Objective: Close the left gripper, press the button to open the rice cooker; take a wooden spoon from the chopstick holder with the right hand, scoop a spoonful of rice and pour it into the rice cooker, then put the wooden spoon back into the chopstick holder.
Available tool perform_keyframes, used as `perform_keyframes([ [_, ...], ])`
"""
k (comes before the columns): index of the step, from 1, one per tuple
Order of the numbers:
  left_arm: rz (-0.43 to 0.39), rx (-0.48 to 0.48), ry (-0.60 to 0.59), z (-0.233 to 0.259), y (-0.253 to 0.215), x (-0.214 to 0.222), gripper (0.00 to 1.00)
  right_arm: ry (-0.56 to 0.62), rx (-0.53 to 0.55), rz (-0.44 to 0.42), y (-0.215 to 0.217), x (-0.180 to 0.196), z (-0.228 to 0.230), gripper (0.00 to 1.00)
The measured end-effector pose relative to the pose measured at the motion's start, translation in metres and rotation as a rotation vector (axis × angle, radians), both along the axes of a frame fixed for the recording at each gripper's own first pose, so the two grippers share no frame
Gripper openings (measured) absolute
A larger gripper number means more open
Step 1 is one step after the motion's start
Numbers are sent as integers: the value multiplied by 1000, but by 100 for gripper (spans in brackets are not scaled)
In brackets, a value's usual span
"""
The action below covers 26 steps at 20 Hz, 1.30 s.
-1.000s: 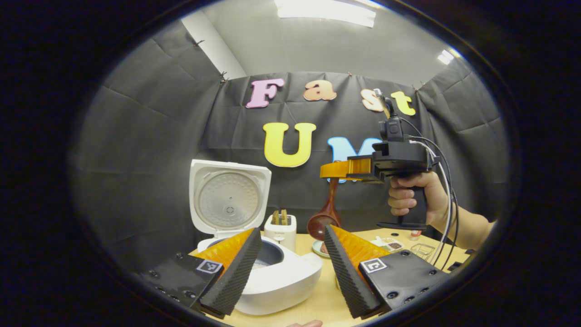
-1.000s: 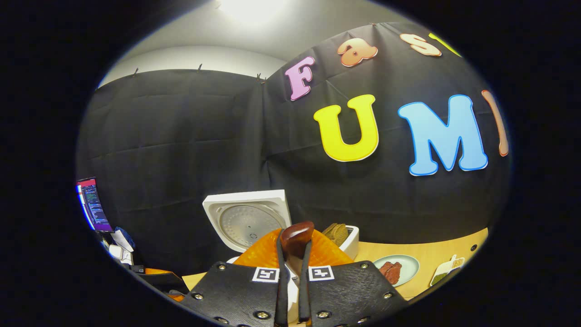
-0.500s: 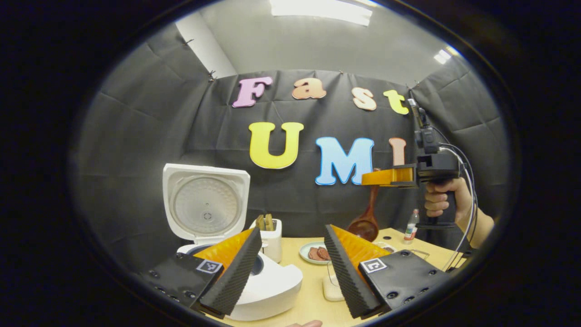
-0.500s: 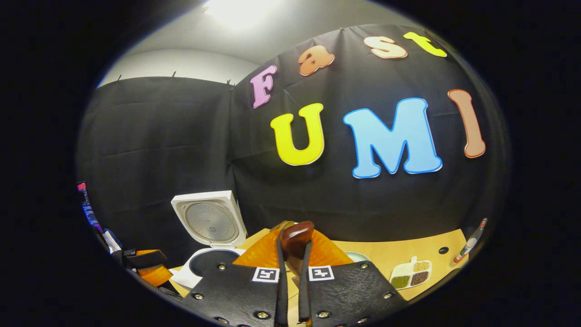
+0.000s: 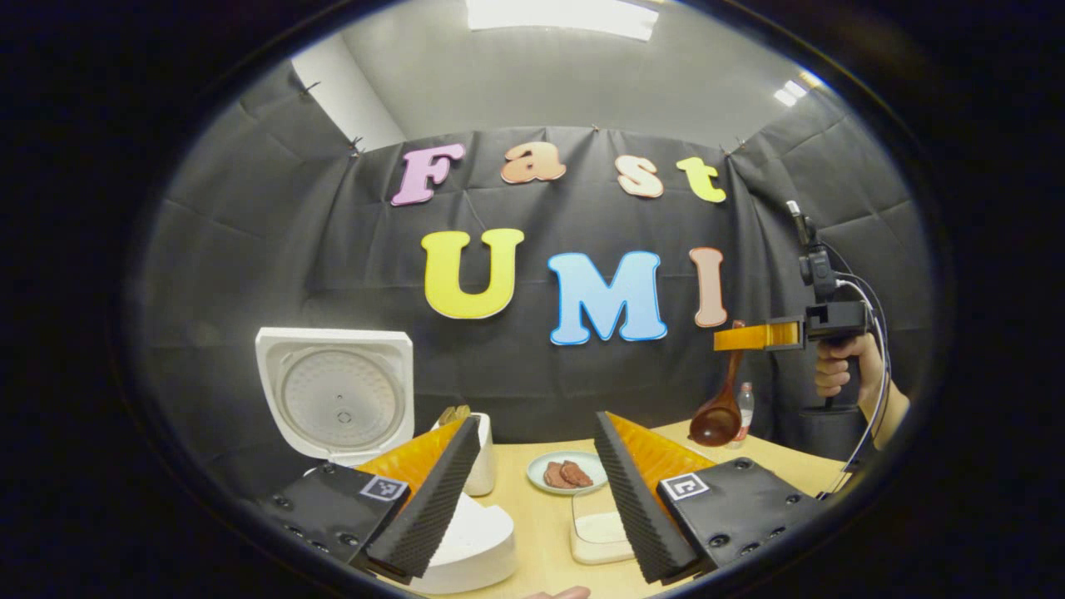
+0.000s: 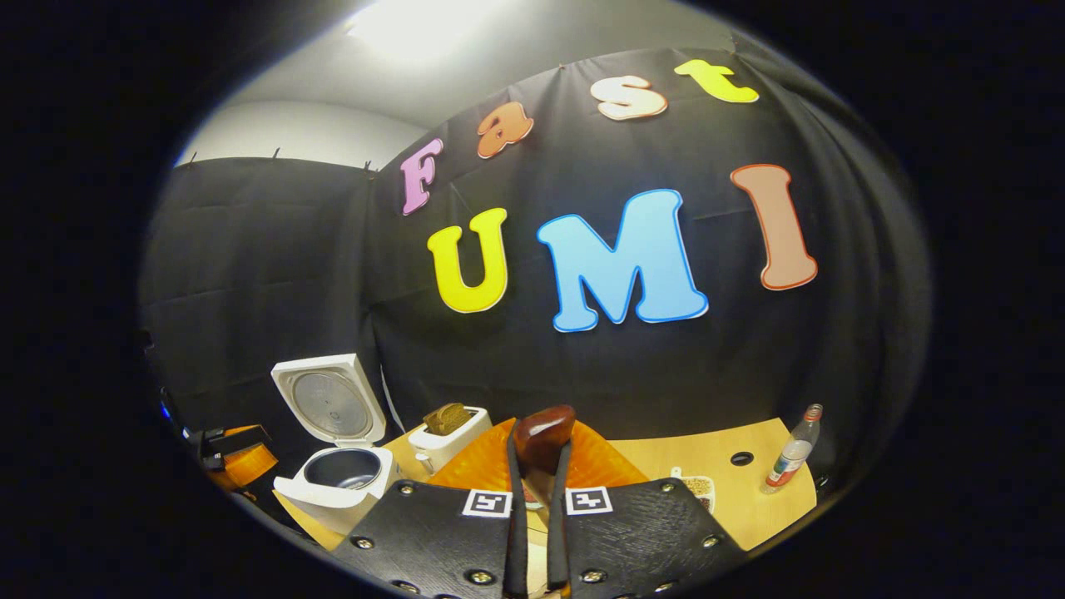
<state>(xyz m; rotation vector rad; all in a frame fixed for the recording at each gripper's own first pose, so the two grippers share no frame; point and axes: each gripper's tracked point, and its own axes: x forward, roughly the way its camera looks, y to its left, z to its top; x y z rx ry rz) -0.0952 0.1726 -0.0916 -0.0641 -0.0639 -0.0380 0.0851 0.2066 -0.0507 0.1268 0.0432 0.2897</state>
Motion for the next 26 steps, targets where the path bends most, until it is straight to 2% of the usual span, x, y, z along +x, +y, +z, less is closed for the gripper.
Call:
perform_keyframes([
  [9,-30,3,5,8,-26,25,96,59,86,-125,-88,3,-31,9],
  [16,-42,19,-7,17,-43,26,96,88,145,-135,-109,-18,-52,9],
  [21,-36,30,-11,16,-53,28,96,106,283,-180,-129,-26,-87,9],
  [26,-43,34,-9,14,-60,28,96,113,303,-240,-149,-21,-106,10],
])
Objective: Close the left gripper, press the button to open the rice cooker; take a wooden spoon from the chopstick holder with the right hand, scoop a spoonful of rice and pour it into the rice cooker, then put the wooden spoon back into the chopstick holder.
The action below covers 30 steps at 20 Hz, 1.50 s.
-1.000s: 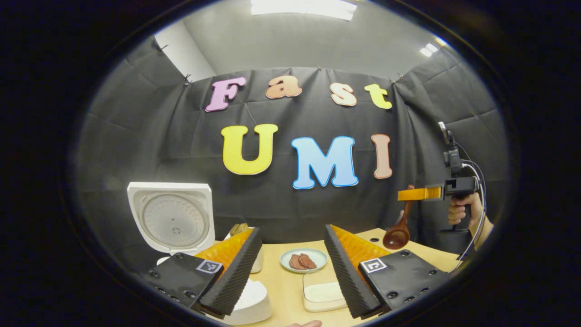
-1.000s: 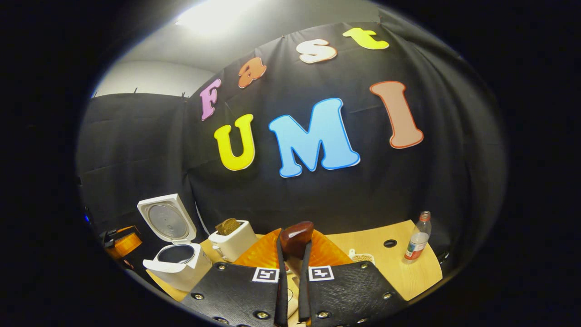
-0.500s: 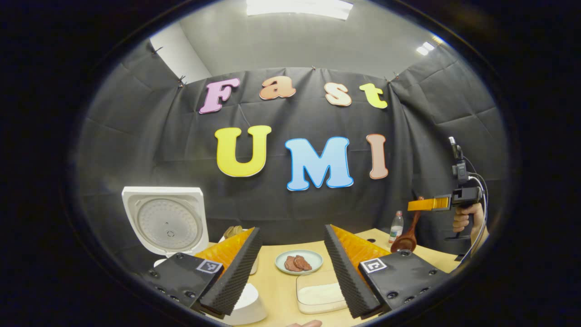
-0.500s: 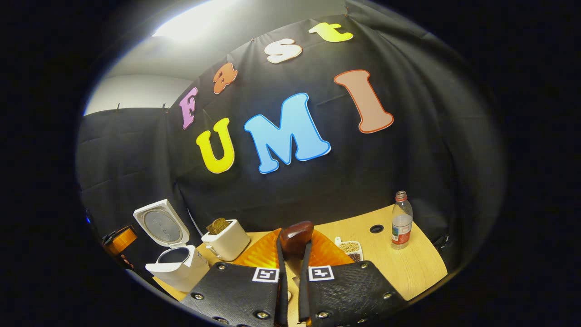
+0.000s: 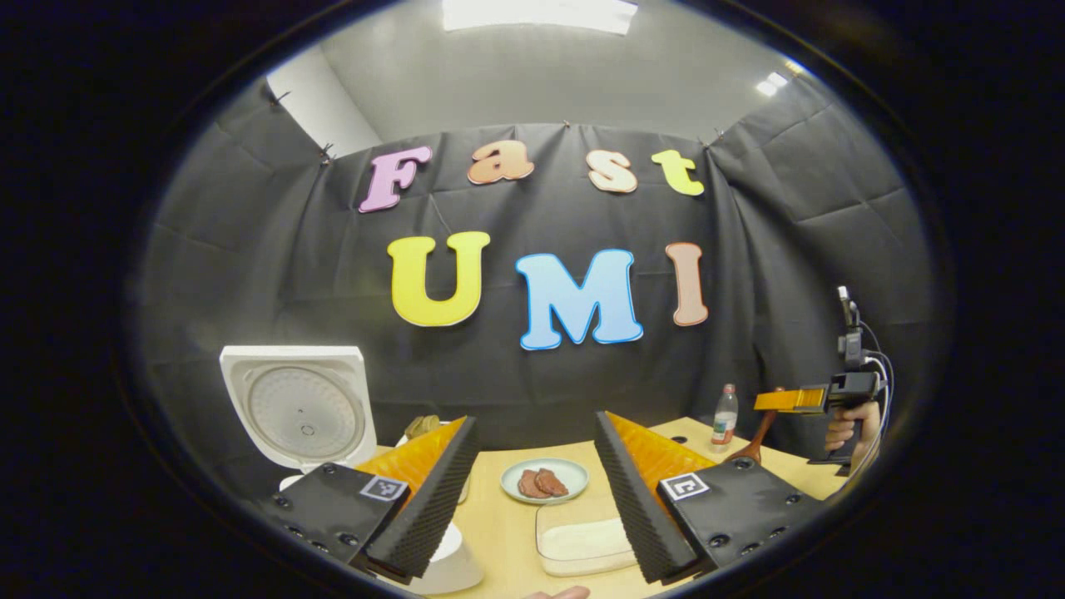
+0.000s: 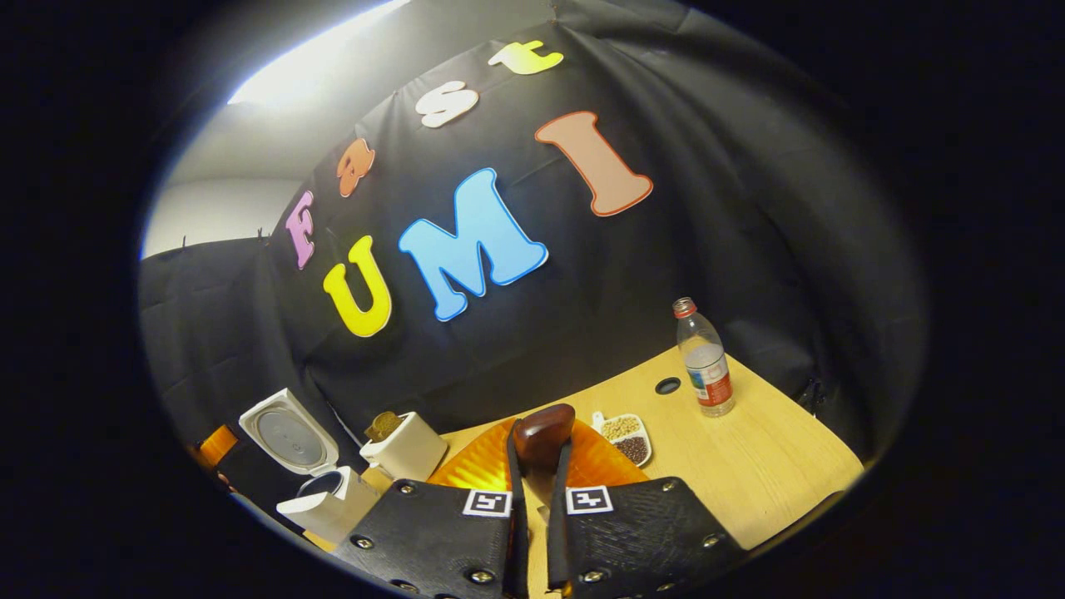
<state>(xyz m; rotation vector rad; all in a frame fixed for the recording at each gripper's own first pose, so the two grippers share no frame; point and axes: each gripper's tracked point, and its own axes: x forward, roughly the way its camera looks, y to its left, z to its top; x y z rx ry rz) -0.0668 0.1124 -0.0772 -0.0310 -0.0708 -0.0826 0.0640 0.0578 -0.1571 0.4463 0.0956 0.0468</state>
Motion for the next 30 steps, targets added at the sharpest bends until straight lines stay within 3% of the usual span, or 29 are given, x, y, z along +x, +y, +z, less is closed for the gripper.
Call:
perform_keyframes([
  [9,-14,42,20,-13,-18,6,95,55,-26,14,8,5,-28,9],
  [16,-9,-14,35,-21,-3,9,92,106,-26,5,9,19,-63,10],
  [19,8,12,32,-22,4,8,95,115,-7,21,12,23,-66,12],
  [23,15,25,37,-29,5,6,92,105,-60,39,11,28,-62,25],
  [25,25,37,34,-29,9,6,94,91,-150,23,7,28,-61,39],
  [26,28,39,35,-29,9,6,93,81,-192,3,1,27,-56,53],
  [28,16,29,39,-32,6,6,96,53,-243,-31,-6,22,-44,53],
  [29,11,24,39,-33,5,6,92,31,-256,-26,-6,19,-38,53],
  [30,8,21,40,-33,4,6,94,18,-262,-22,-5,15,-32,62],
])
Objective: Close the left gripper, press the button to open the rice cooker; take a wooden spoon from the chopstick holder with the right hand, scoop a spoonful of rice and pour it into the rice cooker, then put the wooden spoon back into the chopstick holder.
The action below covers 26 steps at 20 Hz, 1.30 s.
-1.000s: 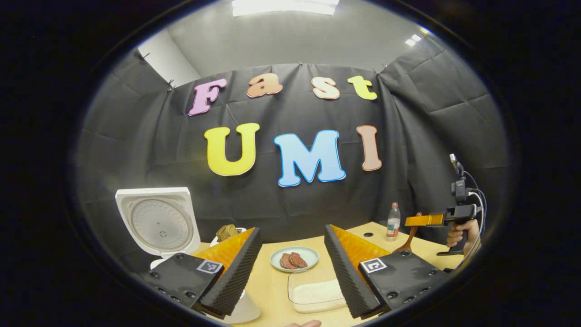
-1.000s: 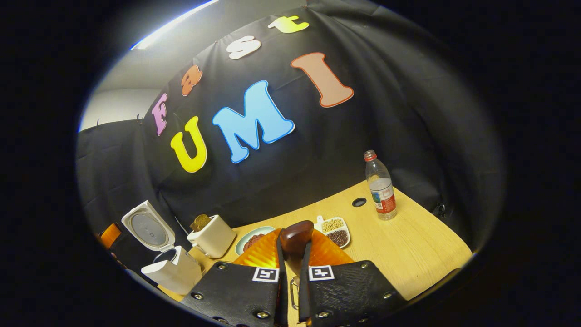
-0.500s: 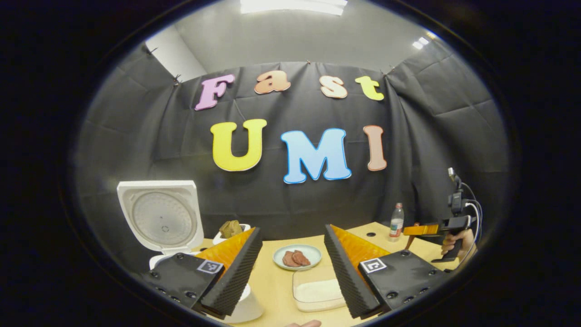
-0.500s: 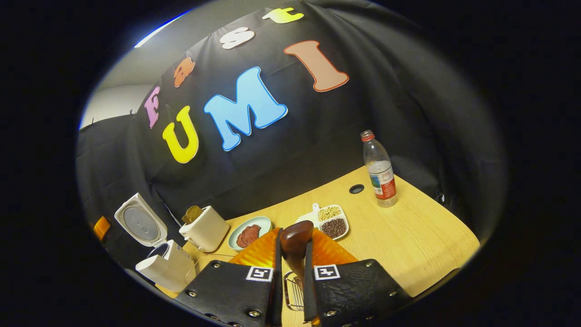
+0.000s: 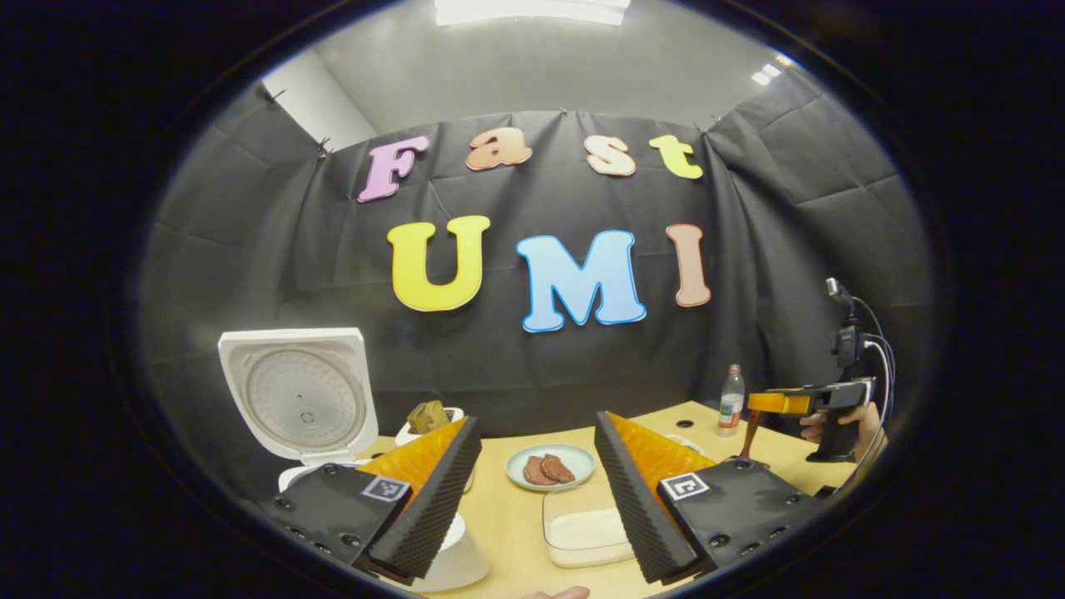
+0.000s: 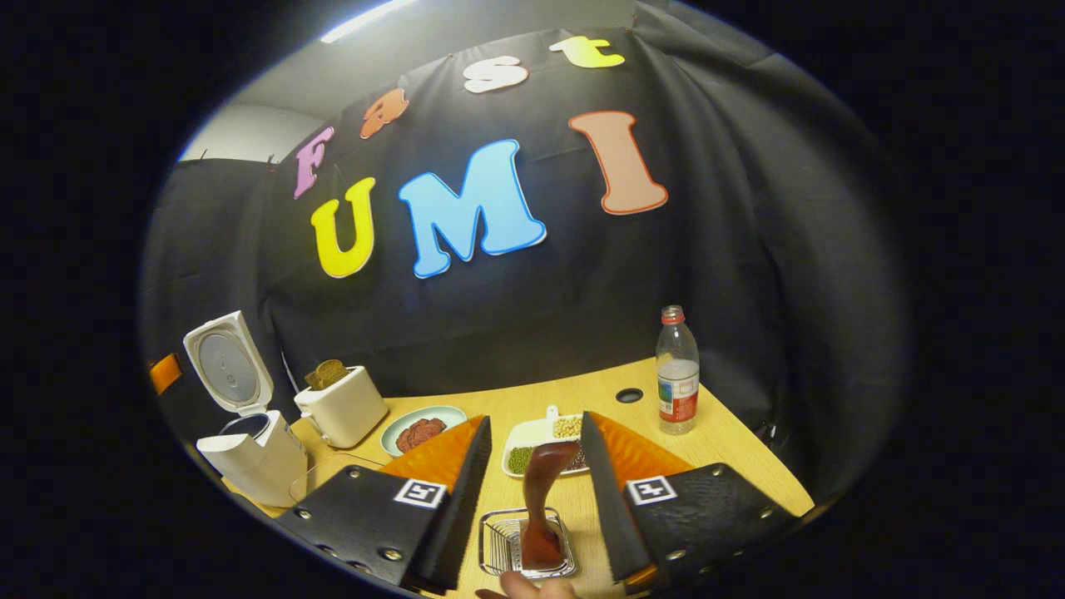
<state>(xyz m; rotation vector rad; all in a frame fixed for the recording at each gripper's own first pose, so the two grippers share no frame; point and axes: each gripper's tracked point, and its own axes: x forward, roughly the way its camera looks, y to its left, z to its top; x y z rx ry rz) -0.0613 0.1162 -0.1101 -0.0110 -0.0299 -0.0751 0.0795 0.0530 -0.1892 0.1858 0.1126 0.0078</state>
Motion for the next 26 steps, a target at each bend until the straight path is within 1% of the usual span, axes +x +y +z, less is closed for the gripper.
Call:
perform_keyframes([
  [1,-1,1,-1,1,-1,-1,94,-13,-11,-8,-2,-2,6,72],
  [2,1,4,-1,0,0,-1,94,-29,-18,-10,-4,-3,13,91],
  [6,2,4,2,1,1,-1,94,-57,-61,-17,-8,-8,43,91],
  [11,20,-3,4,10,11,0,94,-99,-91,34,9,-18,87,91],
  [12,25,0,3,14,13,0,96,-100,-89,52,15,-20,94,92],
  [15,43,-12,-4,33,28,0,94,-103,-112,83,23,-28,106,92],
  [16,44,-24,2,37,31,2,96,-107,-124,90,26,-29,108,91],
  [18,78,-23,5,52,52,8,96,-104,-135,114,33,-33,107,91],
  [19,100,-18,0,60,65,11,92,-97,-132,128,36,-34,105,92],
  [20,117,-18,-3,69,74,15,96,-87,-130,143,39,-36,103,92],
  [23,151,-52,-12,93,108,27,96,-82,-125,156,38,-38,103,91],
  [24,165,-66,-21,102,120,31,91,-89,-121,153,38,-39,105,91],
  [25,182,-66,-26,109,132,35,91,-97,-115,154,38,-39,108,91],
  [26,204,-58,-26,113,146,39,96,-101,-112,153,39,-39,109,91],
])
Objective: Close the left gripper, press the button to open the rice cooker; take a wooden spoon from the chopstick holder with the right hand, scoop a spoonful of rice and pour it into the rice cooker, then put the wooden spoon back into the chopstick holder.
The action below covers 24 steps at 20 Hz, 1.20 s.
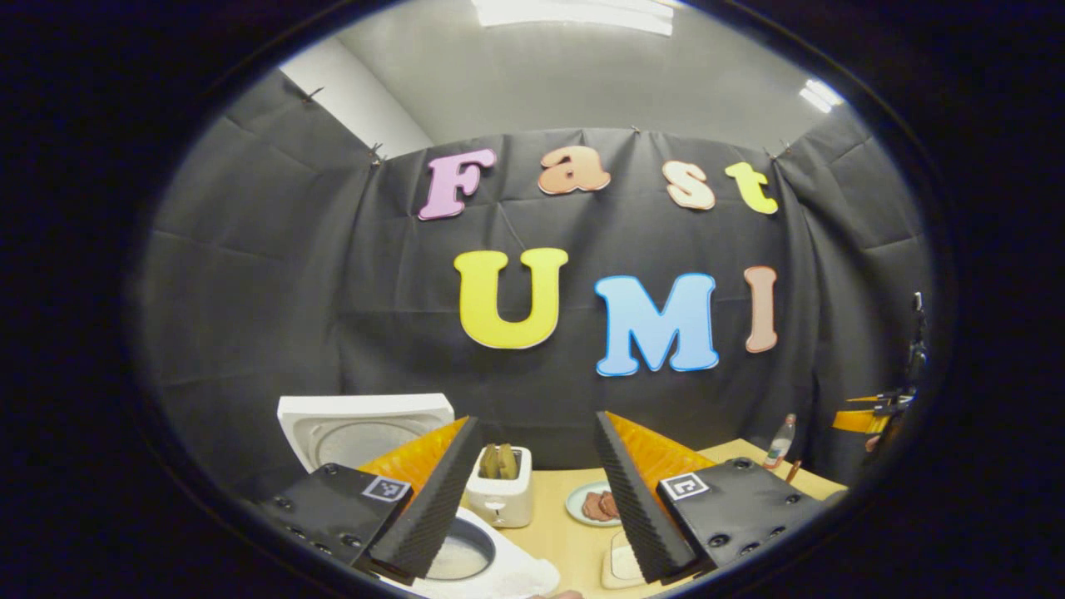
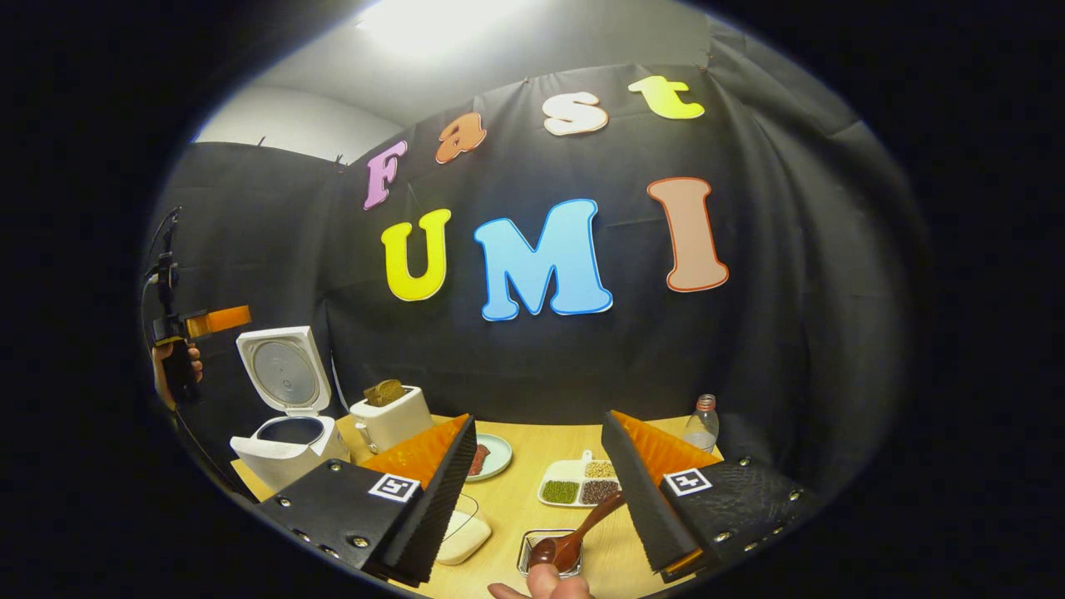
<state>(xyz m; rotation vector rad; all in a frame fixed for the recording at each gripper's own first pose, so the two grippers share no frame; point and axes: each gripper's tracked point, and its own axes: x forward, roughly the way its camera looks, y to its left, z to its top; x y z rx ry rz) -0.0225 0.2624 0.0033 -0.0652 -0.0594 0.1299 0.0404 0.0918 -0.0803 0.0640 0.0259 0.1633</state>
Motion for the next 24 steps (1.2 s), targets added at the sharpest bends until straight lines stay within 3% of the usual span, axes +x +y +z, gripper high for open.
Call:
perform_keyframes([
  [5,80,-14,22,6,68,32,93,-5,-16,21,11,-4,0,91],
  [15,254,-72,93,-35,197,82,94,50,-20,62,33,10,-24,92],
  [23,327,-93,166,-59,253,111,96,54,-9,69,40,24,-27,92],
  [24,323,-90,180,-62,252,112,92,58,-11,69,41,26,-28,92],
])
